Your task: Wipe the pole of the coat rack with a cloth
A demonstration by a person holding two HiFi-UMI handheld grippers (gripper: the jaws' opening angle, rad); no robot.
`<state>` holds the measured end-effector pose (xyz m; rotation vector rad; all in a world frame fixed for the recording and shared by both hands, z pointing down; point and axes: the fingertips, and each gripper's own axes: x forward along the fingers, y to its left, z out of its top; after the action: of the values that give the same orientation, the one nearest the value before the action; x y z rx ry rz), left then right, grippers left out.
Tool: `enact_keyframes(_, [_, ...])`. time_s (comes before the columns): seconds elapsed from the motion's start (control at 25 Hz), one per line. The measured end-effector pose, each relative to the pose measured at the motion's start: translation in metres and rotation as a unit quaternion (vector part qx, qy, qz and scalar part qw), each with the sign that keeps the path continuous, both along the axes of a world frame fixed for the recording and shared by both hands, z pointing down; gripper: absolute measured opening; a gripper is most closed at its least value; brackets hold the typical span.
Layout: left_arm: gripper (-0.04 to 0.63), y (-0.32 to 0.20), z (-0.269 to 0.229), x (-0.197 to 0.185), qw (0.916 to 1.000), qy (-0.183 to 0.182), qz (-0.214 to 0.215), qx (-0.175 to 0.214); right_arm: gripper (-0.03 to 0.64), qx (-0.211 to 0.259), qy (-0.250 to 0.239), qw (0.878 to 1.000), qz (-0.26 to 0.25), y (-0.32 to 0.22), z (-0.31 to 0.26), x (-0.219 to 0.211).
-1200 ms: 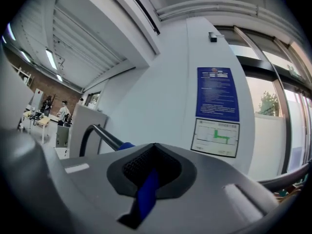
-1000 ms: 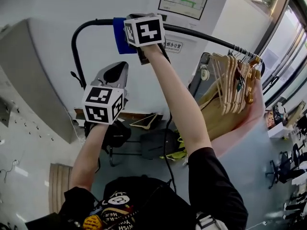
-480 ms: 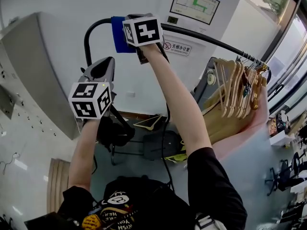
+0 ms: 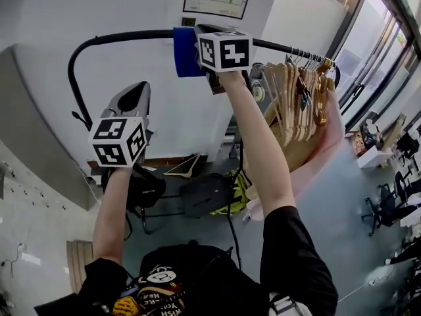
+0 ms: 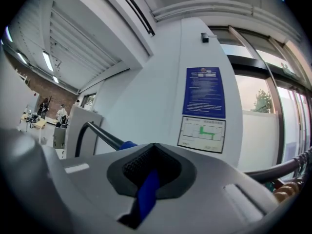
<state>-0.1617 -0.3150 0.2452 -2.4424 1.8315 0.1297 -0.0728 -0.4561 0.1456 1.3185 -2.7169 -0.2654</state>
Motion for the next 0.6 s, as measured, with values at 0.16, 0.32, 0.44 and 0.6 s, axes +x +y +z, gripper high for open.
enact_keyframes(0.16, [0.002, -0.011, 0.003, 0.035, 0.9996, -0.003, 0.026, -0.004, 0.000, -0.014, -0.034, 0.998, 0.058, -0.029, -0.007, 0.094])
enact_keyframes(0.32, [0.002, -0.017, 0.008, 0.051, 0.9992, -0.004, 0.040, -0.007, 0.000, -0.024, -0.062, 0.991, 0.113, -0.050, -0.009, 0.169])
enact_keyframes(0.44, [0.002, -0.021, 0.007, 0.055, 0.9990, -0.002, 0.044, -0.008, 0.001, -0.026, -0.065, 0.990, 0.122, -0.056, -0.009, 0.184])
enact_keyframes(0.6, [0.002, -0.021, 0.008, 0.059, 0.9987, -0.005, 0.049, -0.009, 0.001, -0.015, -0.068, 0.990, 0.122, -0.051, -0.009, 0.187])
